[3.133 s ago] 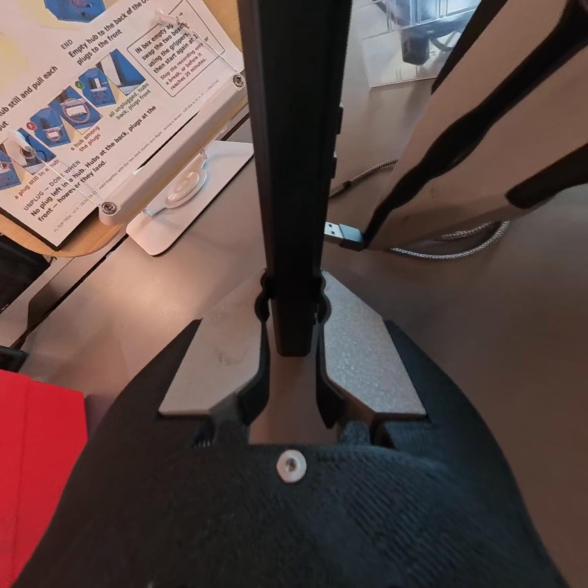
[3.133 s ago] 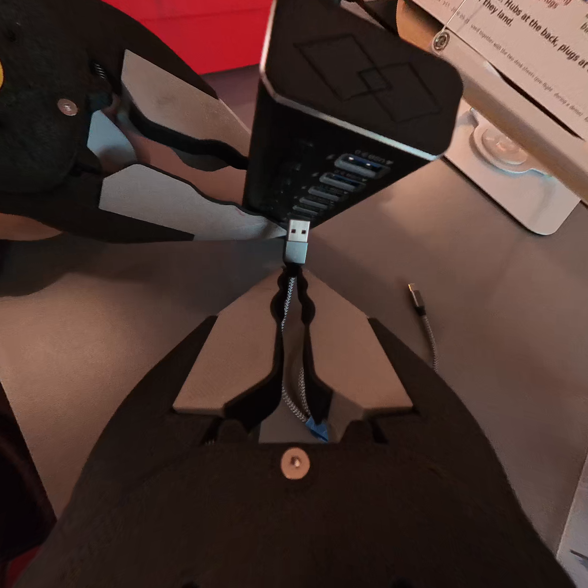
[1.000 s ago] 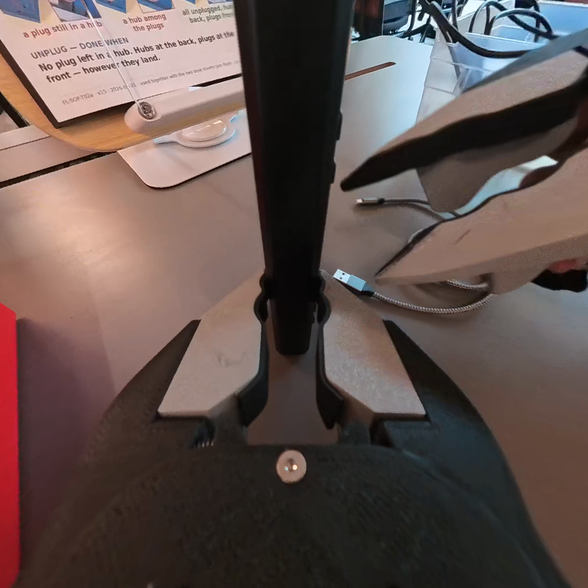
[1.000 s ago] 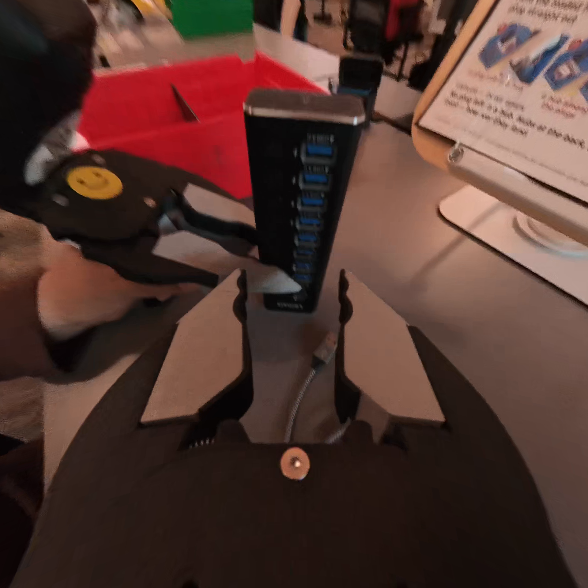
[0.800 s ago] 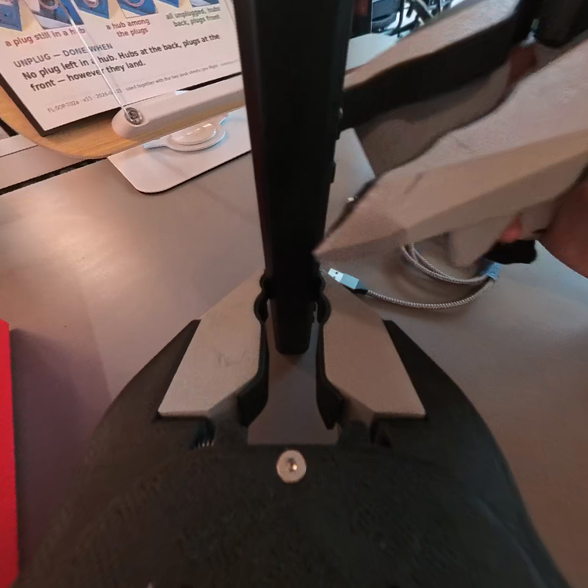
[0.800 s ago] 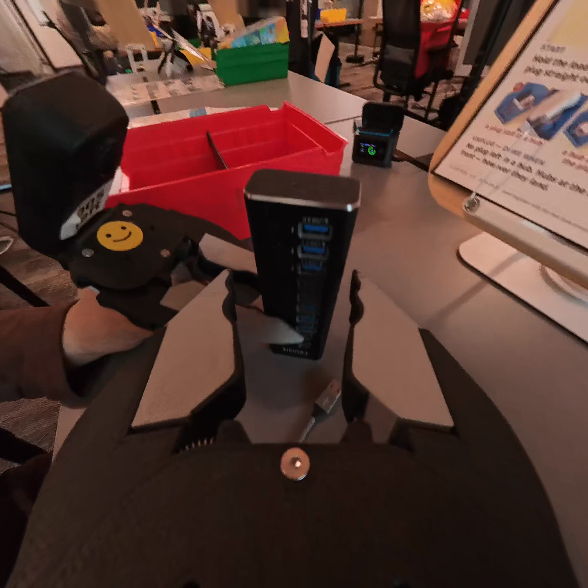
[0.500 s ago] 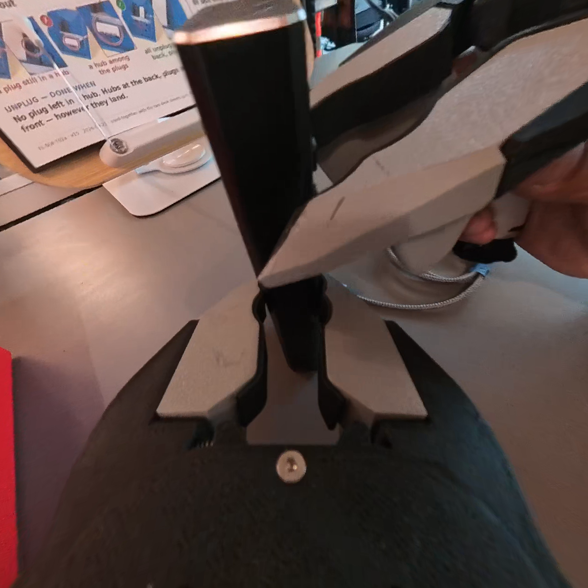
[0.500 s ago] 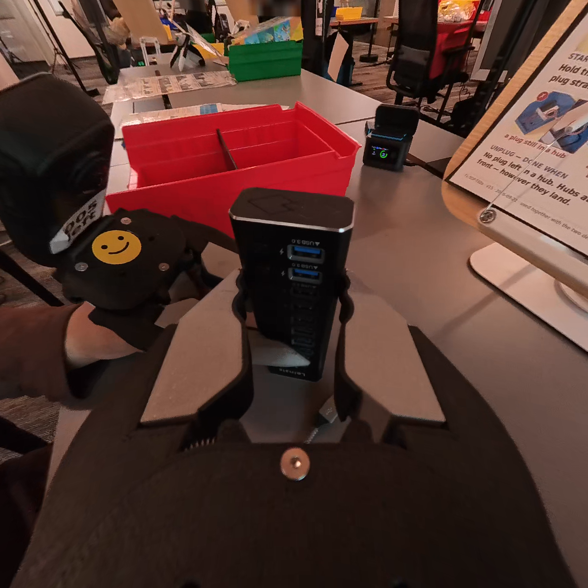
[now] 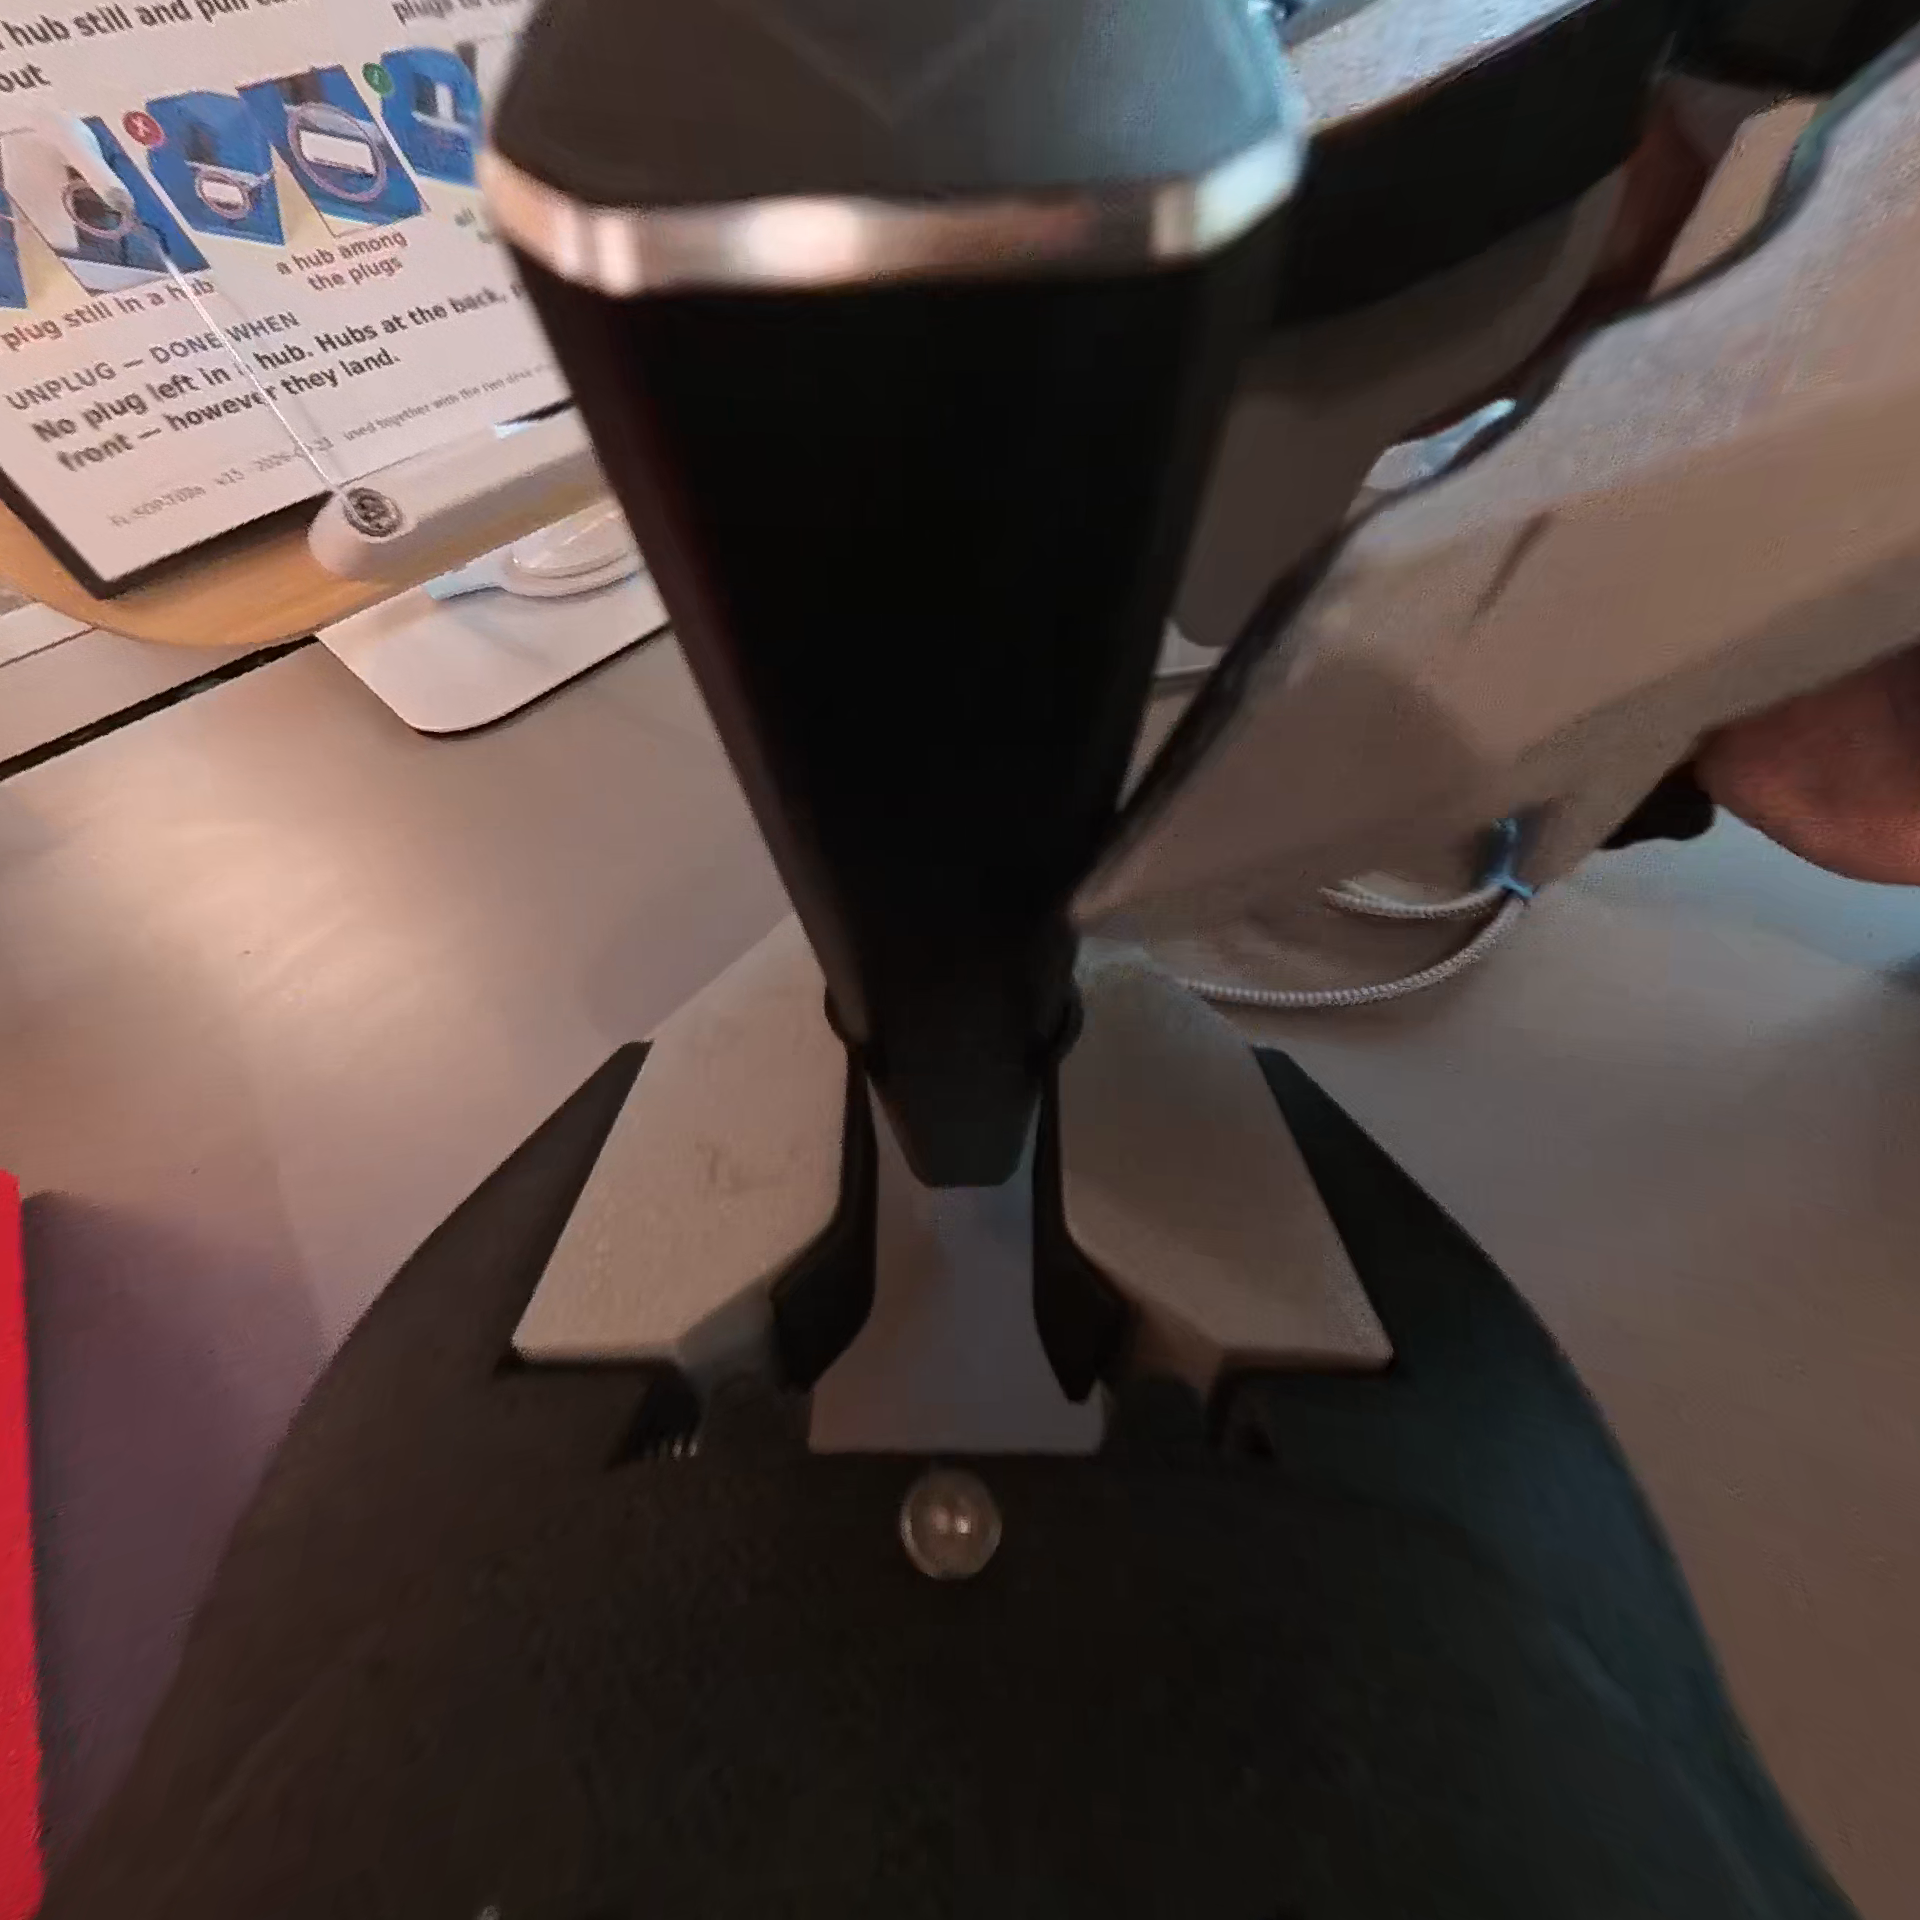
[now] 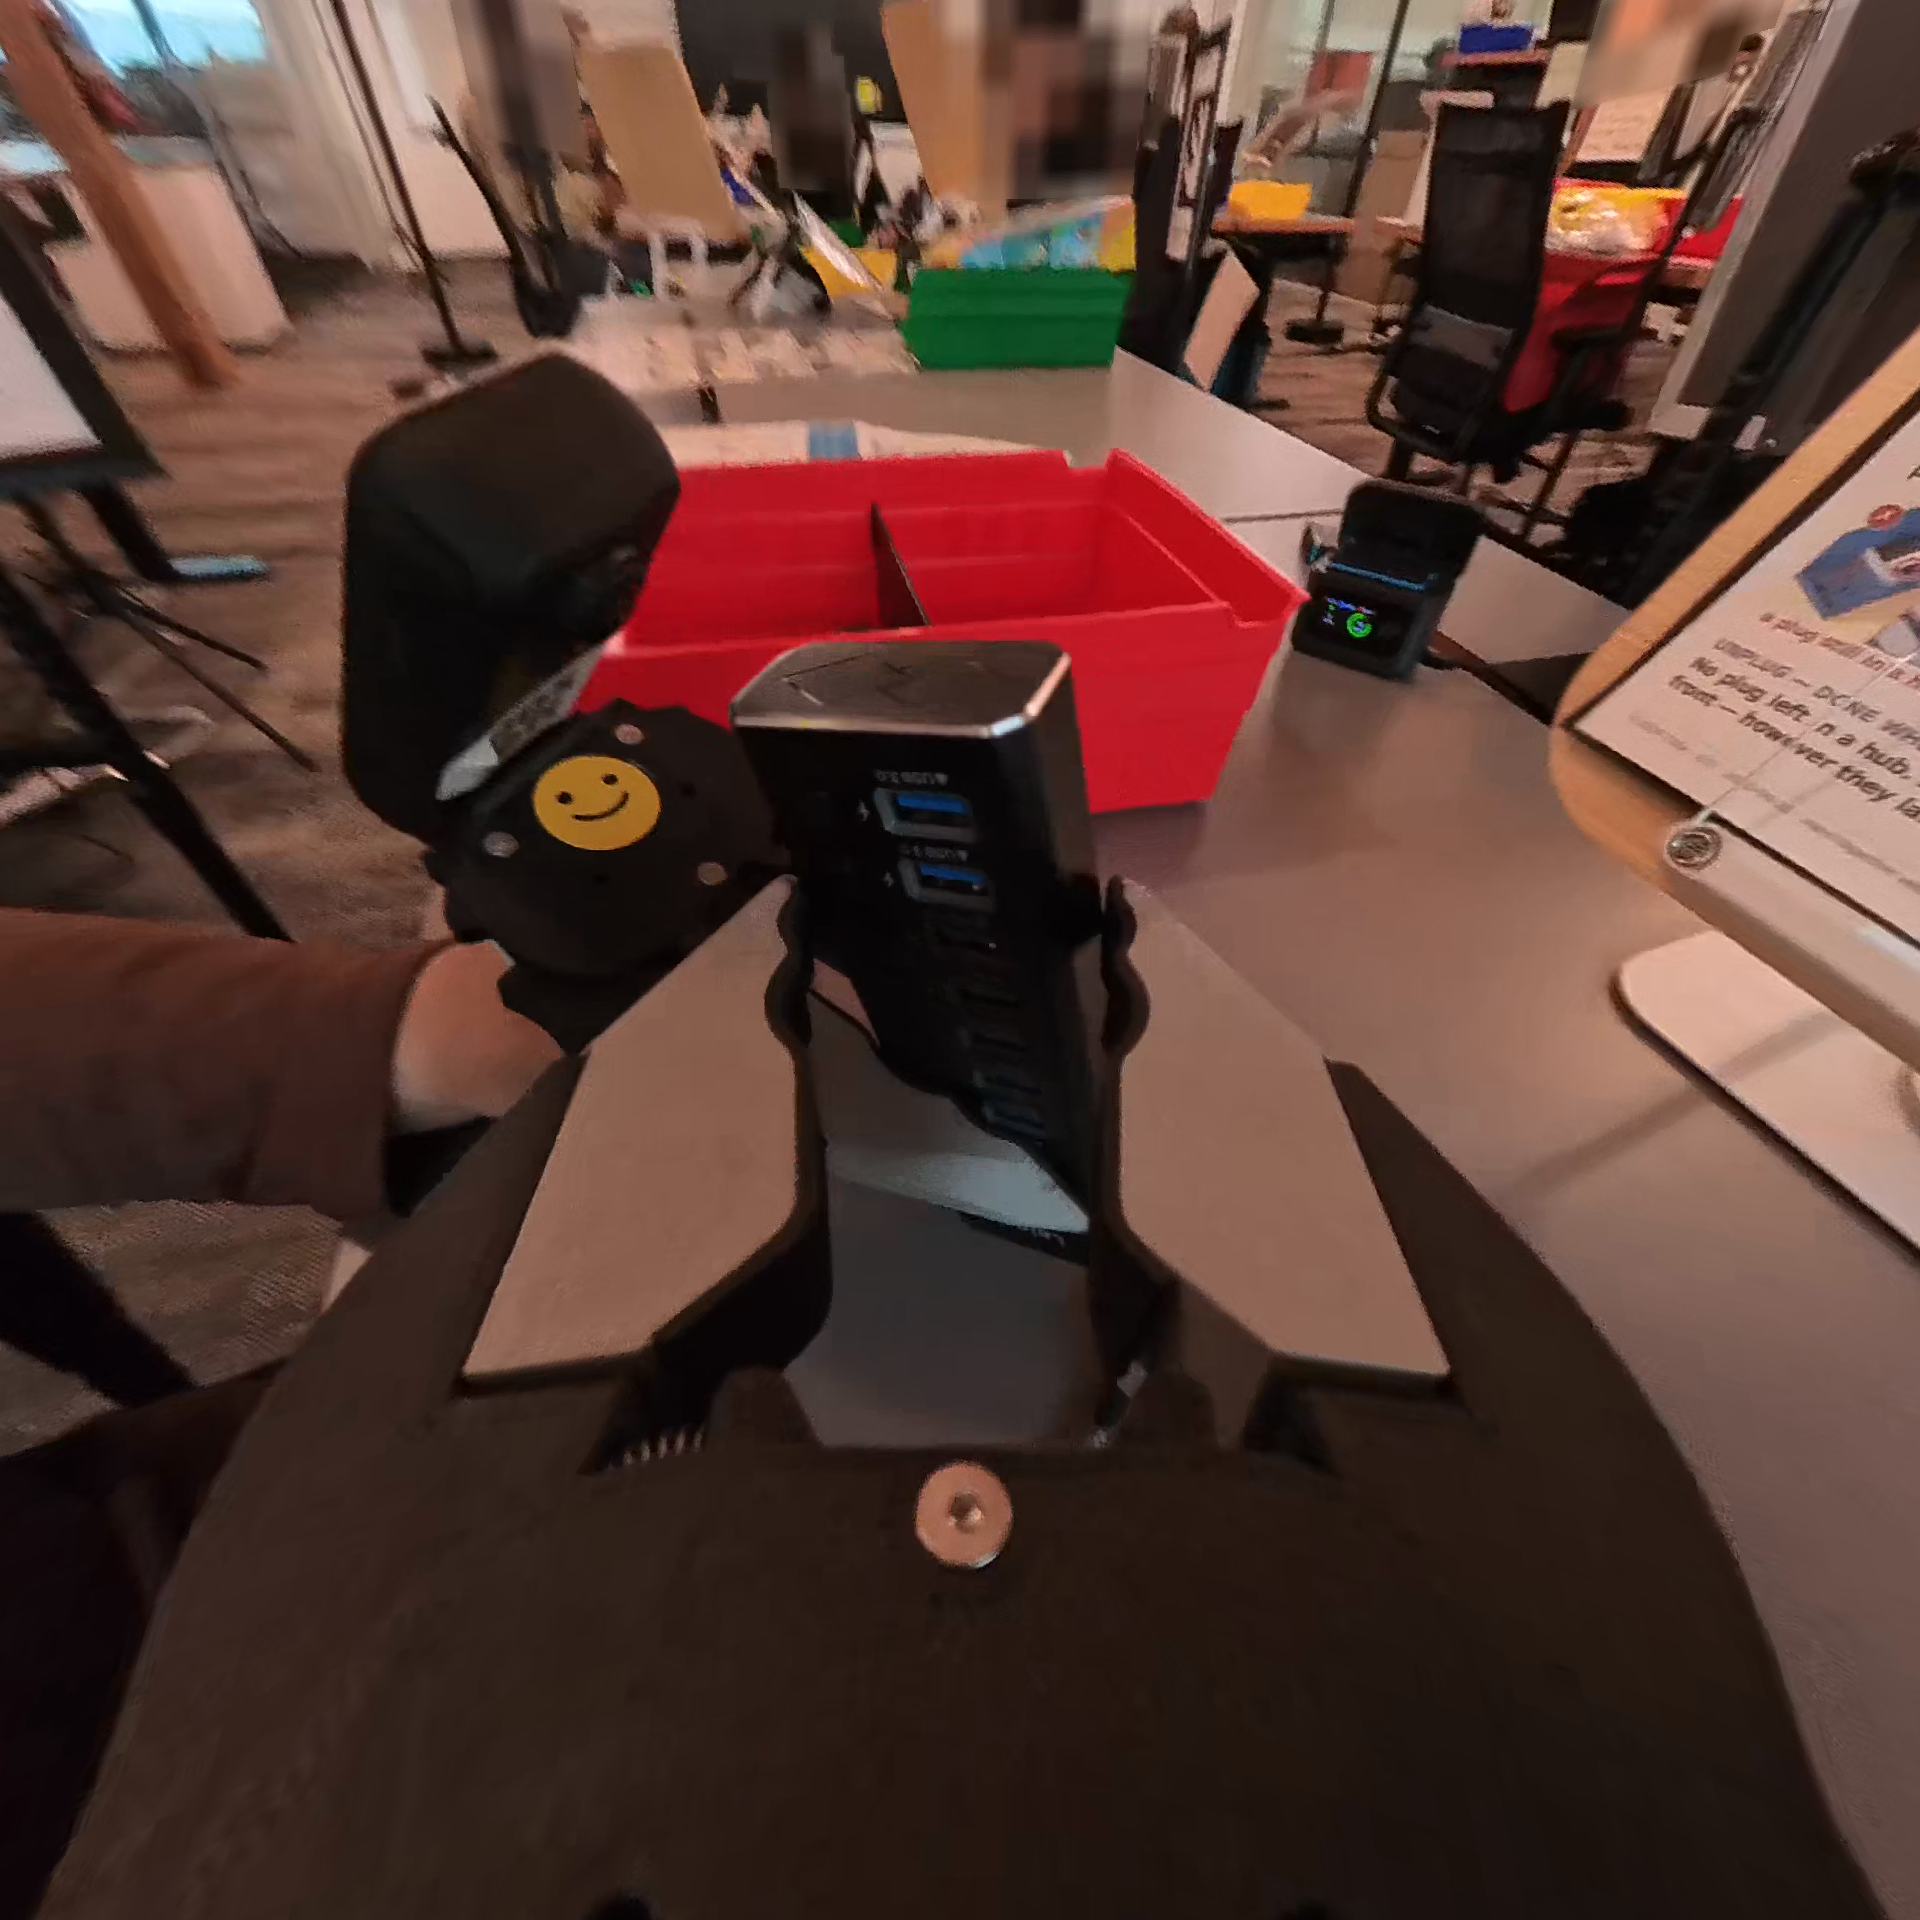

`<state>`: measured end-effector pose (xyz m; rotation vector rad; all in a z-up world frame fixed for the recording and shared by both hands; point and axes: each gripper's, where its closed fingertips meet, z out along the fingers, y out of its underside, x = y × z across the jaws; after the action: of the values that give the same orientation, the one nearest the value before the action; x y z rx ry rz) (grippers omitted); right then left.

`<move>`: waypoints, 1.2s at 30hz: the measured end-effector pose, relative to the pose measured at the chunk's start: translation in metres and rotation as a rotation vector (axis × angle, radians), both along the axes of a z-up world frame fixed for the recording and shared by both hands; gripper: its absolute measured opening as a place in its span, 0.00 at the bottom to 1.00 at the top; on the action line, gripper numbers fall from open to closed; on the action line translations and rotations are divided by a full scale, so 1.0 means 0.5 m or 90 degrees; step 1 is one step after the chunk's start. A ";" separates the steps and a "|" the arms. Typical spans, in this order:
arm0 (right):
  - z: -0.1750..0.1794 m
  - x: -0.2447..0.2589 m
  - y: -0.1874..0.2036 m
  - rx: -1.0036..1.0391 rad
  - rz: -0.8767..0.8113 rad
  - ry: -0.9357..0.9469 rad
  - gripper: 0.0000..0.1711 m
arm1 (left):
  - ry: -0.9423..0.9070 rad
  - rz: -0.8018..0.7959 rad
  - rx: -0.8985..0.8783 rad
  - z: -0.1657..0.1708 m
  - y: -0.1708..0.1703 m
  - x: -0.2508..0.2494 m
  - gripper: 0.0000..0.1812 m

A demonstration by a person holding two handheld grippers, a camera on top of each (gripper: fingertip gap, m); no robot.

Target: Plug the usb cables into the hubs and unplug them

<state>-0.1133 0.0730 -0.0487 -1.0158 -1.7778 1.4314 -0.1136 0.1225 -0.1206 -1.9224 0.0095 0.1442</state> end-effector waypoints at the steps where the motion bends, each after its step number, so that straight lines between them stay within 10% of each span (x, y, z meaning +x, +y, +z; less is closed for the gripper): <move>1: 0.007 0.003 0.006 -0.018 0.002 0.004 0.31 | -0.004 0.003 0.007 0.004 0.000 -0.003 0.15; 5: -0.006 0.001 0.090 -0.029 -0.112 -0.008 0.18 | -0.088 0.014 0.051 0.021 -0.011 -0.027 0.15; 17: -0.071 0.008 0.053 -0.053 -0.016 -0.119 0.41 | -0.173 -0.002 0.147 0.064 -0.033 -0.045 0.15; 23: -0.139 -0.009 0.022 0.143 -0.030 -0.139 0.51 | -0.191 -0.023 0.156 0.070 -0.033 -0.034 0.15; 36: -0.175 -0.027 0.034 0.347 -0.109 -0.115 0.31 | -0.198 -0.034 0.184 0.084 -0.038 -0.031 0.15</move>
<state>-0.1270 0.0901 -0.1359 -0.9892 -1.9979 0.7041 -0.1289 0.1035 -0.0785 -1.6367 -0.1590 -0.1816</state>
